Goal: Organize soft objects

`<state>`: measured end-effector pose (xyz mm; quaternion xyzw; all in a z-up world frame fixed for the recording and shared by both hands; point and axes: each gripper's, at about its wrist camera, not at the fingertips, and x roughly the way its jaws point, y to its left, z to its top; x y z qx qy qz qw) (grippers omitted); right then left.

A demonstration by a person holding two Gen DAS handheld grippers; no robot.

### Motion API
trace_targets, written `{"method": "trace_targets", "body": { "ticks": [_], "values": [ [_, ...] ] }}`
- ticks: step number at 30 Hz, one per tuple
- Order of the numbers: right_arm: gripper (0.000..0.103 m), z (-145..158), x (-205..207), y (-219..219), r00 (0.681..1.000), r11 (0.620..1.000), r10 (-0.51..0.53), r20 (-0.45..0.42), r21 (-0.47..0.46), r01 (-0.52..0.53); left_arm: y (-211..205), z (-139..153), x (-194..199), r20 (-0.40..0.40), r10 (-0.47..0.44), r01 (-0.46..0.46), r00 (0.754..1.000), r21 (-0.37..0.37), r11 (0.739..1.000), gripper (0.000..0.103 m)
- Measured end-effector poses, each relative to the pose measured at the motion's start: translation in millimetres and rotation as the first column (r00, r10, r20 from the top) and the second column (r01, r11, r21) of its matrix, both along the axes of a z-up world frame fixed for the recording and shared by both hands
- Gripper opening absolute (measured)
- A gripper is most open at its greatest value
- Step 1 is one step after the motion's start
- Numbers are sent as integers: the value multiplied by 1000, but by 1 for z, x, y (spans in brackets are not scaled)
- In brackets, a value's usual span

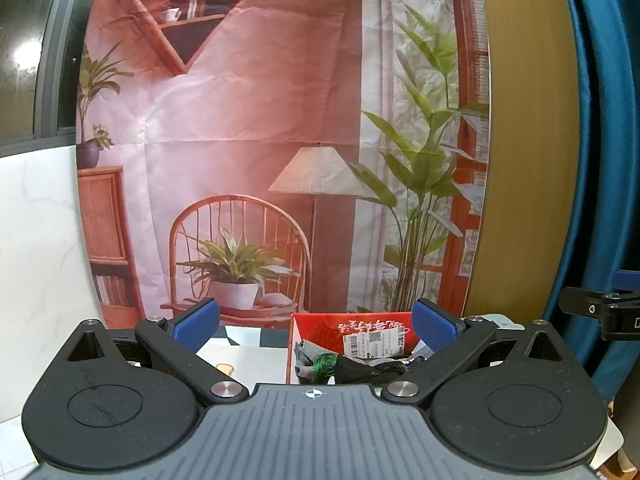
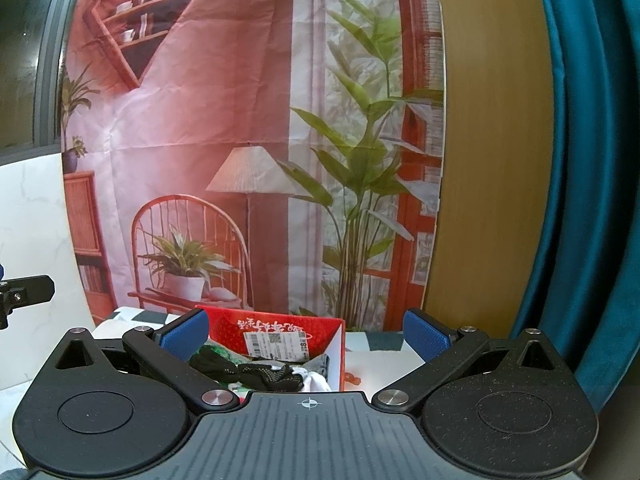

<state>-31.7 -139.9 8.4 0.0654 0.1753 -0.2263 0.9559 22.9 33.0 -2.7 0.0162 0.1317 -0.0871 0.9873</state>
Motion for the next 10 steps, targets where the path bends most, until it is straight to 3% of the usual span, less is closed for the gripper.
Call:
{"method": "trace_targets", "body": {
  "ticks": [10],
  "values": [
    [103, 1, 2, 0, 1000, 1000, 7, -8, -2, -7, 1, -1, 1, -5, 6, -6, 1000, -14, 1000, 103]
  ]
}}
